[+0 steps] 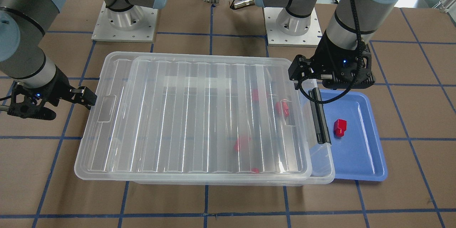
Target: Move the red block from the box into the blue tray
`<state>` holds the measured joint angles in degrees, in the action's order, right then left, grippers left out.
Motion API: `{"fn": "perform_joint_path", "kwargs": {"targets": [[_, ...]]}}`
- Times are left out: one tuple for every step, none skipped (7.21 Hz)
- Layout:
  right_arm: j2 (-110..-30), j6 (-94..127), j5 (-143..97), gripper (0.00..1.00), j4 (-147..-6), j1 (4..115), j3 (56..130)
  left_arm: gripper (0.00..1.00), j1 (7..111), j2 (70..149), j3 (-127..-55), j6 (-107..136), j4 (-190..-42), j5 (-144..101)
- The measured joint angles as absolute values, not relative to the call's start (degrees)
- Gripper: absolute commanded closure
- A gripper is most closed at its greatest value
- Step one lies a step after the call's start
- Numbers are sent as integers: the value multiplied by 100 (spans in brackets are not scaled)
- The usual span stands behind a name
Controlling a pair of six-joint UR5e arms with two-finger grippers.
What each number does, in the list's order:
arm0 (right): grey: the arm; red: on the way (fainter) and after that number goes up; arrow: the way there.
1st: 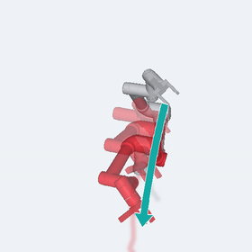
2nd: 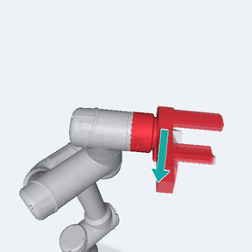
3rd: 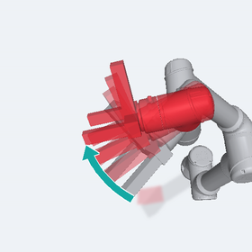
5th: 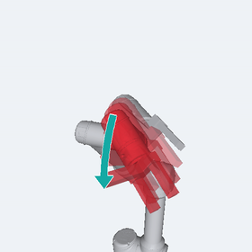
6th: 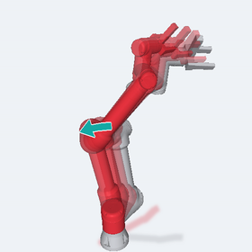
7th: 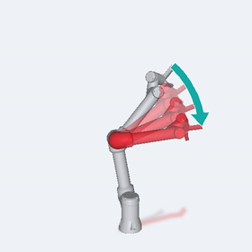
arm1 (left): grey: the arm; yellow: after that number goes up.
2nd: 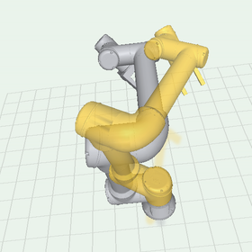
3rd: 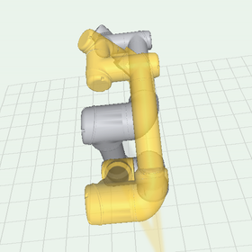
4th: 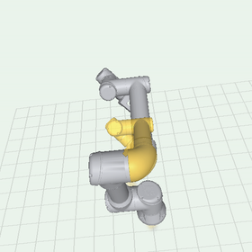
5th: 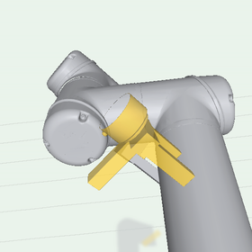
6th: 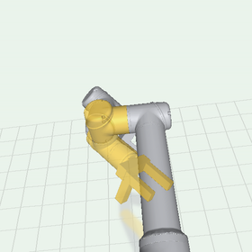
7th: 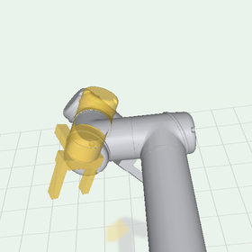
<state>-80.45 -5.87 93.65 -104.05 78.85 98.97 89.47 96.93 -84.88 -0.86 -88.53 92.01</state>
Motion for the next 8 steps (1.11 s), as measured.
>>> {"fn": "perform_joint_path", "kwargs": {"targets": [[-8047,-559,9320,0,-10406,7940,9895,0,8947,9683,-8501,-84,-8855,9205],[-8048,-550,9263,0,-10406,7984,9891,0,8947,9684,-8524,-84,-8858,9213],[-8046,-548,9236,0,-10405,8013,9889,0,8946,9700,-8528,-81,-8855,9215],[-8045,-551,9223,0,-10401,8026,9889,0,8945,9704,-8550,-81,-8854,9212],[-8046,-553,9216,0,-10399,8046,9888,0,8938,9695,-8560,-85,-8856,9204],[-8045,-551,9214,0,-10400,8100,9888,0,8923,9690,-8559,-87,-8858,9198],[-8043,-550,9215,0,-10403,8152,9888,0,8904,9687,-8543,-87,-8859,9195],[-8039,-552,9215,0,-10405,8177,9880,0,8890,9686,-8510,-88,-8859,9189]]}}
